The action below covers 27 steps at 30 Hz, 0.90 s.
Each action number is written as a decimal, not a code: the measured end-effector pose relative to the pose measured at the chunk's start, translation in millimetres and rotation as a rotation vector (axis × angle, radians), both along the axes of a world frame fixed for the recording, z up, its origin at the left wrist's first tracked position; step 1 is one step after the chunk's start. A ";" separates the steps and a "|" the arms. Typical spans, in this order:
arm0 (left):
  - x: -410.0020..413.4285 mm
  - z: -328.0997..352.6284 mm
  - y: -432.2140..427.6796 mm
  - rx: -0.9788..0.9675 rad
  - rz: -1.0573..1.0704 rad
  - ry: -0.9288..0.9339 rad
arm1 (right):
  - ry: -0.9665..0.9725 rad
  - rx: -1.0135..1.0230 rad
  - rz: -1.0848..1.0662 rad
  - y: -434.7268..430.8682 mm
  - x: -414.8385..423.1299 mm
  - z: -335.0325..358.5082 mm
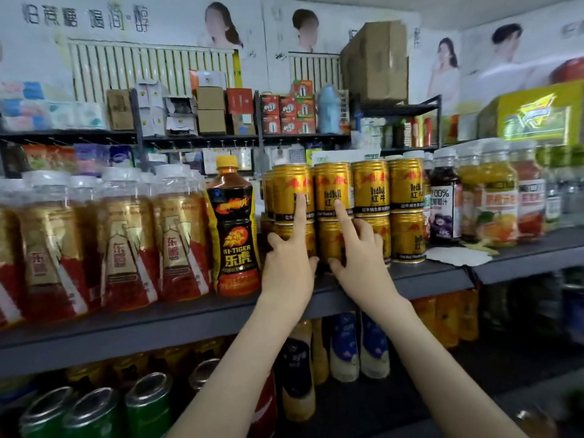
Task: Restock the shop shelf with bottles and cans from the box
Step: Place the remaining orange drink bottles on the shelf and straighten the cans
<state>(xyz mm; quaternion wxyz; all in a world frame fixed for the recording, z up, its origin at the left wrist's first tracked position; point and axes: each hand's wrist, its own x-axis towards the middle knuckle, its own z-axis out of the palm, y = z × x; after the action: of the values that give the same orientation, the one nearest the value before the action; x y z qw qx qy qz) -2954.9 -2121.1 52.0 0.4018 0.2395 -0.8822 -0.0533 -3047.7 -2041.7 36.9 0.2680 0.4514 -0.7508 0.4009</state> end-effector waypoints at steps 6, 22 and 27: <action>7.8 2.9 2.5 0.089 -0.111 0.002 | -0.027 0.004 -0.034 0.4 3.0 0.3; 122.4 -31.0 -23.5 -0.424 0.230 0.297 | 0.190 -0.283 0.240 -32.9 102.3 -14.1; 191.9 -30.3 -75.9 -0.318 0.580 0.228 | 0.172 -0.154 0.340 -76.2 158.1 -13.2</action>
<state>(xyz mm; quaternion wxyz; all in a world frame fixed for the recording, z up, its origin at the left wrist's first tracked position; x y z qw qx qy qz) -2763.0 -2197.0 21.7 0.5286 0.4072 -0.7240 0.1750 -2889.6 -2117.9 23.7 0.2931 0.5823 -0.6055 0.4565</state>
